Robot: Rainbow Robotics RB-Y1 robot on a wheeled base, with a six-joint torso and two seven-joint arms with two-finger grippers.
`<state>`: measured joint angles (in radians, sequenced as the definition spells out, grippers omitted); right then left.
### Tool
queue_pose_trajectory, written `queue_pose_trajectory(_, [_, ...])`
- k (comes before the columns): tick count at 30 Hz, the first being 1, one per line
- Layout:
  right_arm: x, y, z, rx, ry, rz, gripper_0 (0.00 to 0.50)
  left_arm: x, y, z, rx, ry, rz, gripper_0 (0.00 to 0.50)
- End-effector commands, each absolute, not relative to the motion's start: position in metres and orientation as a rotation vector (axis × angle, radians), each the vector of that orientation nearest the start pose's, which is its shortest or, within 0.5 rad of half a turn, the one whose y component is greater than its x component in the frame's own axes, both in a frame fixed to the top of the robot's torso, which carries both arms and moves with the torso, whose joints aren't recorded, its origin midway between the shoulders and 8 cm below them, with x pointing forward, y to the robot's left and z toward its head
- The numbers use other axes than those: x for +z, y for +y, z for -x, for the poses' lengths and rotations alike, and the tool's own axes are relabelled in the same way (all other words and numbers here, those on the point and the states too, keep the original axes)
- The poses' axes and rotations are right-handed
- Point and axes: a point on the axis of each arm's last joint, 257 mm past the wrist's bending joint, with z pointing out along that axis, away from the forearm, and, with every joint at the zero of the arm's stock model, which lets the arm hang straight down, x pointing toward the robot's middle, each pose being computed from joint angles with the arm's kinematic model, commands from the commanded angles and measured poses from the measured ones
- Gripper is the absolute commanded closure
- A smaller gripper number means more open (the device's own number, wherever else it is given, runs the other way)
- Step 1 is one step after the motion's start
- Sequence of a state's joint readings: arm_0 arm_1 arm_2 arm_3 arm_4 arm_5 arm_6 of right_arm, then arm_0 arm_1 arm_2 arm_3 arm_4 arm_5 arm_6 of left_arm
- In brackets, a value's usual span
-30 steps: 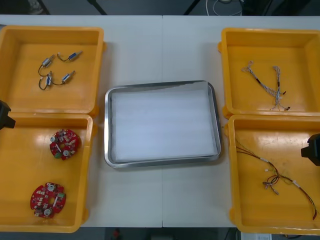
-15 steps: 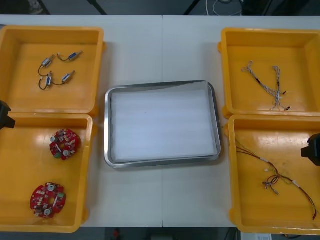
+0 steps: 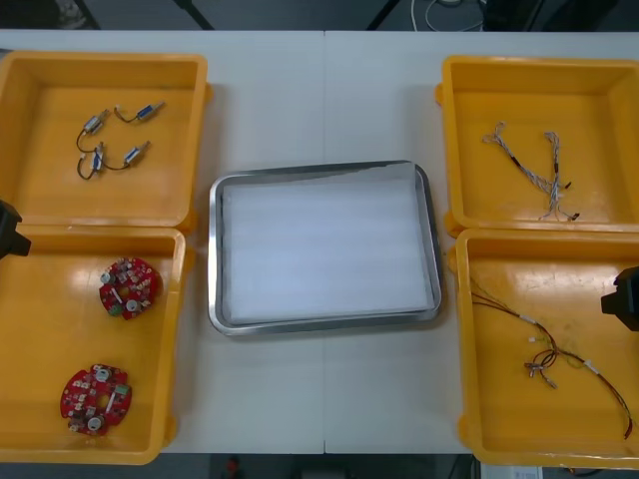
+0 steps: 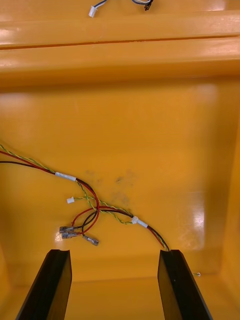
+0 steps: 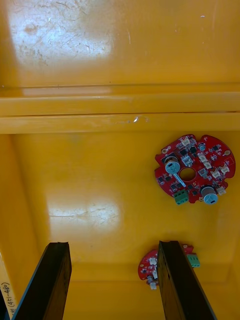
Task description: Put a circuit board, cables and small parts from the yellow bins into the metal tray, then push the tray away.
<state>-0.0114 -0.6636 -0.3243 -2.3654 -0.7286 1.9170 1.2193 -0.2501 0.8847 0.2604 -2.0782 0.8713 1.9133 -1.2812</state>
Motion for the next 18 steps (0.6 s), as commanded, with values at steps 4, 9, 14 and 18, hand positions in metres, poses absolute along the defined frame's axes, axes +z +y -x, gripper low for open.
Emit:
queue_pose_trajectory(4, [-0.18,-0.378,-0.339,-0.094,2.639,-0.147,0.0,-0.146,0.403,-0.386,0.084,2.694,0.116,0.0])
queue_pose_trajectory(9, [-0.165,-0.384,-0.346,-0.122,2.6,-0.146,0.0,-0.165,0.398,-0.377,0.065,2.744,0.112,0.0])
queue_pose_trajectory(14, [-0.163,-0.386,-0.339,-0.153,2.6,-0.11,0.0,-0.165,0.393,-0.376,0.06,2.742,0.095,0.0])
queue_pose_trajectory(18, [-0.175,-0.389,-0.328,-0.158,2.638,-0.108,0.0,-0.168,0.387,-0.371,0.046,2.75,0.071,0.0])
